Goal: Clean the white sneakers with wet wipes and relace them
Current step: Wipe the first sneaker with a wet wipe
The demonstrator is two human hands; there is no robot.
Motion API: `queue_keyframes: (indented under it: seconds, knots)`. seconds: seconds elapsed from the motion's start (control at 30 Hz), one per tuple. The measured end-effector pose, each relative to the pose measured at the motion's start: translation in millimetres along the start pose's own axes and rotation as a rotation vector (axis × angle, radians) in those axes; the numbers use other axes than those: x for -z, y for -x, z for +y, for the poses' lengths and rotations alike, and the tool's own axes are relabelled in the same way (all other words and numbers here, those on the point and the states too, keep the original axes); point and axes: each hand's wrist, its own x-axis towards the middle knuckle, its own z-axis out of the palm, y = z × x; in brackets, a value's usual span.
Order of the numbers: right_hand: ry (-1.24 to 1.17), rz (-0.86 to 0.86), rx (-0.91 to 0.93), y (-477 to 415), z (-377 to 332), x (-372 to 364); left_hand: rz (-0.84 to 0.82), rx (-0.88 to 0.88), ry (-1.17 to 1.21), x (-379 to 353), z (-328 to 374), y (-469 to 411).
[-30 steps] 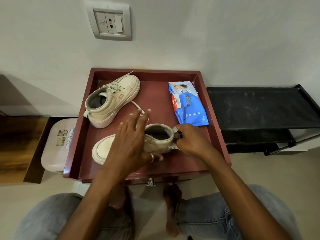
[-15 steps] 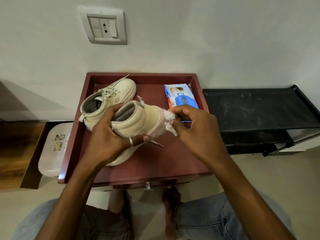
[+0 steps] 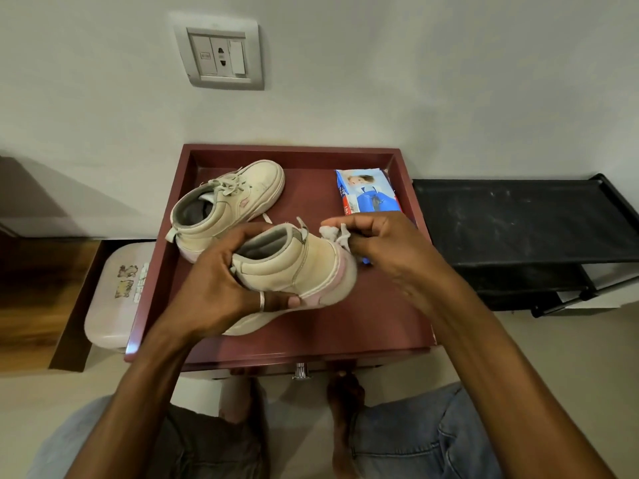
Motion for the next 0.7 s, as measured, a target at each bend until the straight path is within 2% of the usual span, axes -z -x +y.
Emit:
queue_keyframes:
  seconds: [0.07, 0.17, 0.23, 0.7]
  knots:
    - [0.044, 0.103, 0.051, 9, -1, -2, 0.018, -0.001, 0.001, 0, 3, 0]
    - [0.391, 0.312, 0.23, 28, -1, -13, 0.016, 0.003, -0.006, -1, 4, -1]
    - [0.432, 0.387, 0.28, 32, -2, -17, 0.023, 0.01, -0.005, -1, 3, -2]
    - [0.404, 0.374, 0.239, 26, -2, -8, 0.047, 0.009, -0.002, -6, -1, -8]
